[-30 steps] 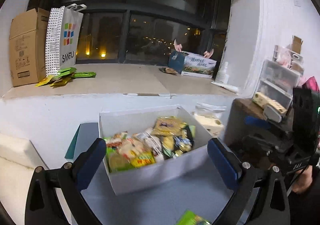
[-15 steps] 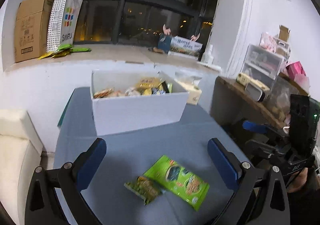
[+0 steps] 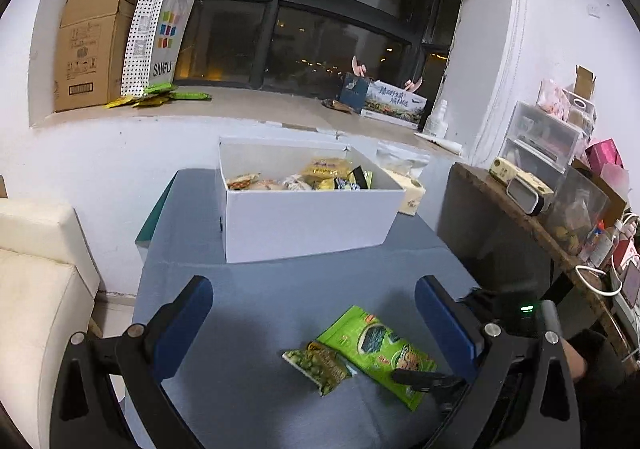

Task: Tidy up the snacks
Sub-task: 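Grasp a green seaweed snack bag with the right tool, then grasp a green pea snack bag with the left tool while the right tool holds the seaweed bag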

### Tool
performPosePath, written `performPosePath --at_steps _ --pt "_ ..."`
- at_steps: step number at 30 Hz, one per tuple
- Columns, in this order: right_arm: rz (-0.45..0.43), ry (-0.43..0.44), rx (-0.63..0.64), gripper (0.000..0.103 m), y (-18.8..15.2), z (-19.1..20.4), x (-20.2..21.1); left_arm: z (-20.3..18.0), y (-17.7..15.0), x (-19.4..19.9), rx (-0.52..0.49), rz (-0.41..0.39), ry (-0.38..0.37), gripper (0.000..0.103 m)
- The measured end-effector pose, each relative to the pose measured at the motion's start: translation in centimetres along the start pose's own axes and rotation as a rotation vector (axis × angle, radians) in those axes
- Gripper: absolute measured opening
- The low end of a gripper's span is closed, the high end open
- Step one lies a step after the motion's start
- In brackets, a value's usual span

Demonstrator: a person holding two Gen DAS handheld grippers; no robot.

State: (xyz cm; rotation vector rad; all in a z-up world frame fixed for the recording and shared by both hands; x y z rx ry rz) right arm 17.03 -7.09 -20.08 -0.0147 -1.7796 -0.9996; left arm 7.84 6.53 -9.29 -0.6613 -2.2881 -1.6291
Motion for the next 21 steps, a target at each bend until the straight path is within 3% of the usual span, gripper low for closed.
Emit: performPosePath --at_steps 4,8,9,10,11,12,21 --pt "0.111 -0.014 0.065 0.103 -1.0 1.6 -3.3 0.4 -0.8 0.1 -0.015 0.022 0.017 0.103" --pt "0.147 -0.057 0.112 0.103 -1.8 2.5 -4.8 0.6 -1.0 0.1 -0.015 0.028 0.010 0.103" --pt "0.151 -0.067 0.118 0.099 -2.0 2.6 -5.0 0.7 -1.0 0.2 -0.015 0.028 0.010 0.103" --pt "0.162 -0.071 0.123 0.086 -2.3 2.6 -5.2 0.7 -1.1 0.1 -0.015 0.030 0.009 0.103" --pt "0.172 -0.062 0.123 0.081 -2.5 2.6 -5.3 0.7 -1.1 0.0 -0.014 0.034 0.010 0.103" --pt "0.163 -0.029 0.108 0.069 -2.5 2.6 -5.1 0.7 -1.2 0.0 -0.014 0.038 0.012 0.103" --pt "0.103 -0.039 0.030 0.060 -2.0 0.6 -3.3 0.1 -1.9 -1.2 -0.046 0.085 0.005 0.103"
Point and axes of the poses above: each gripper's, at about its wrist camera, not at the fingertips, and x roughly against the way its jaws point, z to its left, y to its top, the point moved 7 cm from there along -x, roughly the way its jaws point, and after that the axes turned 13 degrees about -y, right-handed, at the moved point
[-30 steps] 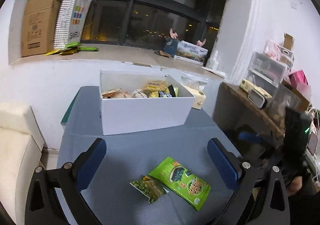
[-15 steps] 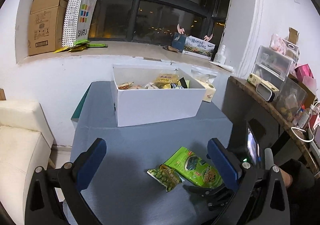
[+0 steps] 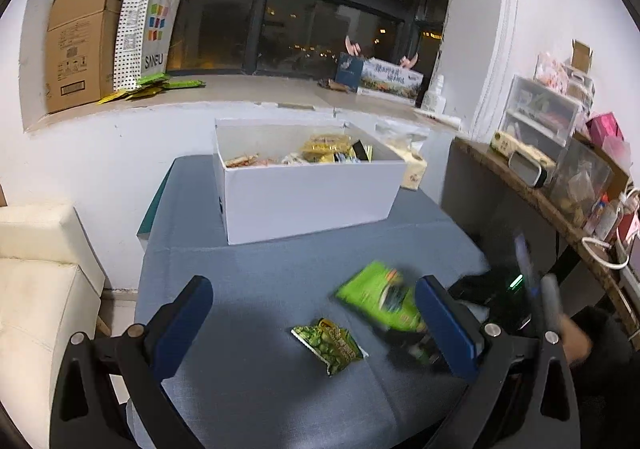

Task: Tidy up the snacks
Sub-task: 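Grasp a green pea snack bag with the left tool while the right tool holds the seaweed bag, then lower both bags into the white box and open both tools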

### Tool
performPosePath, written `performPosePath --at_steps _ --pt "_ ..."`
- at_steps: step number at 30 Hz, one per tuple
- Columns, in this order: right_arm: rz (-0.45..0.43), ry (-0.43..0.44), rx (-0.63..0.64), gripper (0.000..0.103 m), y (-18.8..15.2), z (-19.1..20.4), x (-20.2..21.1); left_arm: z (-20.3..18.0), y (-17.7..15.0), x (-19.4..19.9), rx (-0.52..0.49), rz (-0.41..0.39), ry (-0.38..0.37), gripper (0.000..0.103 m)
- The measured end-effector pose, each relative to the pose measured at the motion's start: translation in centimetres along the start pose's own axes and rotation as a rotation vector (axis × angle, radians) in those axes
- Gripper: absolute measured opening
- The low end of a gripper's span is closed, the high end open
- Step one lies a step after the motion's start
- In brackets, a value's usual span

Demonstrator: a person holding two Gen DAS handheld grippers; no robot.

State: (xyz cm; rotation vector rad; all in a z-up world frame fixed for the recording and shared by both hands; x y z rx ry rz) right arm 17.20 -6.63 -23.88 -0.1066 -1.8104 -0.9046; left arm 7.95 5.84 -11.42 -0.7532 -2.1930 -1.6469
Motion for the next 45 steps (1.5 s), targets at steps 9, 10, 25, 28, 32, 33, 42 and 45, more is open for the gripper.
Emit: performPosePath --at_steps 9,10,25,28,32,33,42,45 --pt "-0.186 -0.012 -0.222 0.060 0.5 -6.5 7.6 -0.3 -5.2 -7.6 0.063 0.233 -0.067 0.103" --pt "-0.203 -0.014 -0.240 0.060 0.5 -7.0 8.5 0.0 -6.1 -8.7 0.092 0.255 -0.080 0.103" --pt "-0.244 -0.011 -0.274 0.061 0.0 -6.8 9.1 1.7 -7.4 -10.7 0.218 0.243 -0.110 0.034" --pt "-0.248 -0.011 -0.277 0.061 0.0 -6.8 9.1 0.7 -5.6 -8.8 0.141 0.162 -0.094 0.033" --pt "-0.258 -0.015 -0.304 0.061 0.3 -7.5 9.1 -0.6 -1.8 -6.1 0.048 0.065 -0.088 0.033" --pt "-0.262 -0.017 -0.308 0.061 0.5 -7.6 9.1 -0.9 -0.7 -5.5 0.025 0.043 -0.086 0.033" --pt "-0.342 -0.018 -0.305 0.061 7.6 -9.9 9.9 2.4 12.3 -5.2 -0.086 -0.106 -0.031 0.033" --pt "-0.374 -0.014 -0.306 0.061 12.1 -11.3 9.5 3.8 15.7 -6.9 -0.094 -0.119 -0.025 0.033"
Point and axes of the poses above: each gripper's, at about its wrist camera, not at the fingertips, and x roughly against the way its jaws point, z to its left, y to its top, the point moved 7 cm from there along -x, roughly the way its jaws point, and after that the axes turned 13 degrees about -y, right-handed, at the moved point
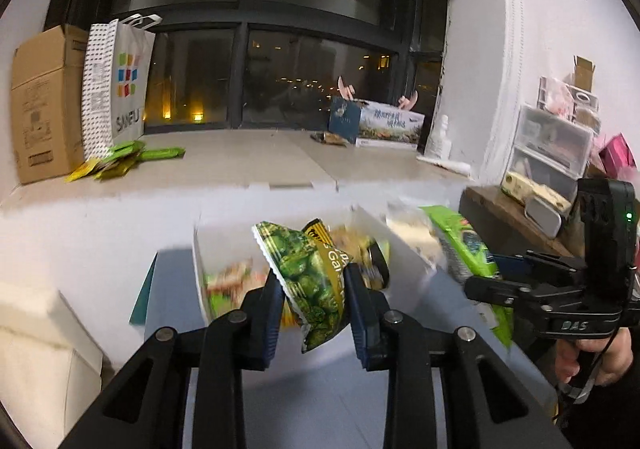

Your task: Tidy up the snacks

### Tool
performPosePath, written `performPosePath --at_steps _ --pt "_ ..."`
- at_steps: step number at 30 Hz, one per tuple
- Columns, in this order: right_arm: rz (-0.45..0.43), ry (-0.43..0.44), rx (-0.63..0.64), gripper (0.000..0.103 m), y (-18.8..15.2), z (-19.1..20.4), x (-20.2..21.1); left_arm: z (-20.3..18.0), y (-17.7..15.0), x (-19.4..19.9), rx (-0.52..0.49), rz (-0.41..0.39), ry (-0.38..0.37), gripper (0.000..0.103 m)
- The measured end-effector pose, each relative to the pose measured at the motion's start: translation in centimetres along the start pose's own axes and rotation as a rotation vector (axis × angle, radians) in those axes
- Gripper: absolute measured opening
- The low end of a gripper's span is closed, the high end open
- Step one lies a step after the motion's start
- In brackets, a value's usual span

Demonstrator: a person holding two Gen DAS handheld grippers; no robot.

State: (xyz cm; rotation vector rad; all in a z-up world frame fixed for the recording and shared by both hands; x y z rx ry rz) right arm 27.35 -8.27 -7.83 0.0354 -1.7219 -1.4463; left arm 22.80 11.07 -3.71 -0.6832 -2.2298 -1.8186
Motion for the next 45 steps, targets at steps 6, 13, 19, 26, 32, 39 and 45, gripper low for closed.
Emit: performPosePath --at_steps 6,13,19,26,32,39,45 --pt "0.040 -0.022 -0.047 0.061 6.2 -0.7 -6.7 4.0 2.4 -6.6 0.005 0.066 0.047 0.033" --pt "0.097 -0.077 -0.015 0.062 9.2 -0.4 -14.0 7.9 1.0 -10.8 0.041 0.138 0.112 0.034" --pt "0.168 -0.037 -0.080 0.093 9.0 -0.2 -17.4 8.7 -0.8 -11.6 0.038 0.219 0.129 0.102" --pt "0.099 -0.159 -0.036 0.103 8.6 -1.1 -16.1 7.3 -0.1 -9.5 -0.007 0.168 0.163 0.103" --pt "0.048 -0.196 0.025 0.103 8.4 -0.5 -13.1 4.1 0.8 -6.6 -0.063 0.102 0.188 0.103" --pt "-0.108 -0.306 0.080 0.103 8.4 0.4 -6.8 0.5 0.5 -1.5 -0.060 0.005 0.263 0.103" --pt "-0.140 -0.276 0.054 0.103 7.2 1.1 -1.3 -3.6 -1.1 2.6 -0.039 -0.013 0.195 0.103"
Point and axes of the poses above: each gripper's, at about its wrist camera, not at the fingertips, and x roughly against the way its jaws point, z to its left, y to its top, the point moved 7 cm from there along -x, roughly the way its jaws point, and after that the axes turned 13 degrees about -y, right-handed, at the moved point
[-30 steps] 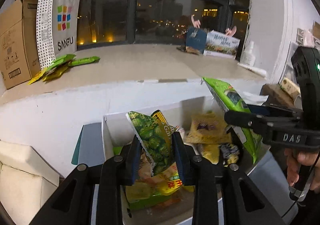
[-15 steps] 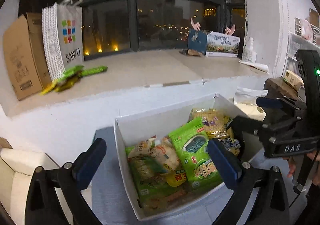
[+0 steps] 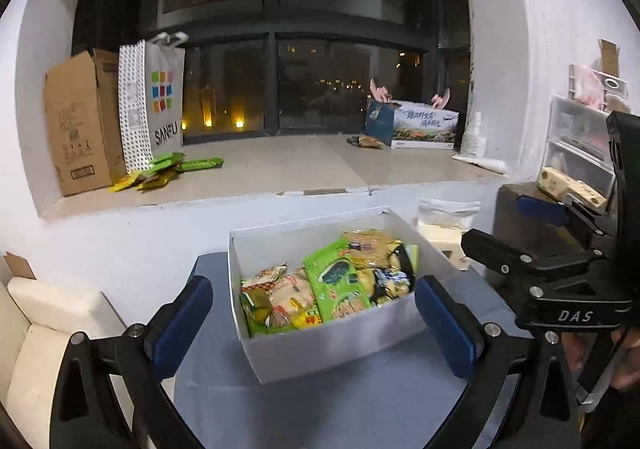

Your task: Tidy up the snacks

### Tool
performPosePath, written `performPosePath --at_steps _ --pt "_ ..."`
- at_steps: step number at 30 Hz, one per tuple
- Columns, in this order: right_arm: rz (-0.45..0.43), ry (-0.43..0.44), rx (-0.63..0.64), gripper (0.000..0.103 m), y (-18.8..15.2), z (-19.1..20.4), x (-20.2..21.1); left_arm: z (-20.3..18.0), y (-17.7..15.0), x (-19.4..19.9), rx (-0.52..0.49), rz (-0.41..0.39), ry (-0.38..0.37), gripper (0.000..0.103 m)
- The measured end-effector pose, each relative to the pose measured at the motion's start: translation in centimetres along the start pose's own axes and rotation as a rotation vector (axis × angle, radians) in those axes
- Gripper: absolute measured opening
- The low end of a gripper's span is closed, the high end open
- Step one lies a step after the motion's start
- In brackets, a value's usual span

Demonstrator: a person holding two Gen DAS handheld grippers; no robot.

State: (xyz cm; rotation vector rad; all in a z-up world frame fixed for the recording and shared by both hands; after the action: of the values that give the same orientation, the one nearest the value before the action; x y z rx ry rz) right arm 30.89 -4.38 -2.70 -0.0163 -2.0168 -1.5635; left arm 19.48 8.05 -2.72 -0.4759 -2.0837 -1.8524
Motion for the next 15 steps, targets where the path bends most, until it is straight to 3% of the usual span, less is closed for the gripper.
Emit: performPosePath --at_steps 3,6,8,15 --pt "-0.015 0.036 0.003 0.103 -0.8 -0.3 3.1 -1.1 -1.0 2.4 0.033 0.000 -0.006 0.103" --pt "-0.013 0.072 -0.023 0.103 -2.1 -0.9 6.0 -2.5 -2.6 5.3 0.073 0.000 -0.059 0.103" --pt "-0.013 0.096 -0.048 0.103 -3.1 -1.5 8.0 -3.2 -3.2 7.0 0.069 -0.011 -0.049 0.103" --pt "-0.019 0.093 -0.114 0.103 -6.9 -3.1 14.1 -5.9 -5.7 10.5 0.060 0.015 -0.078 0.103"
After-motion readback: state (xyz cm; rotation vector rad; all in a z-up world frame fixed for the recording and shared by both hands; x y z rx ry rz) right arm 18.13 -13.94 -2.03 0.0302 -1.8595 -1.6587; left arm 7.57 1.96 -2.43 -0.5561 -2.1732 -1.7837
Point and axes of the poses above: each gripper's, at about its wrist camera, not at the fingertips, and x roughly against the way its jaws point, z to its left, y to its top, the point moved 7 cm from there along -x, roughly the way its jaws point, and after that the axes turned 13 degrees about -y, right-handed, at the moved point
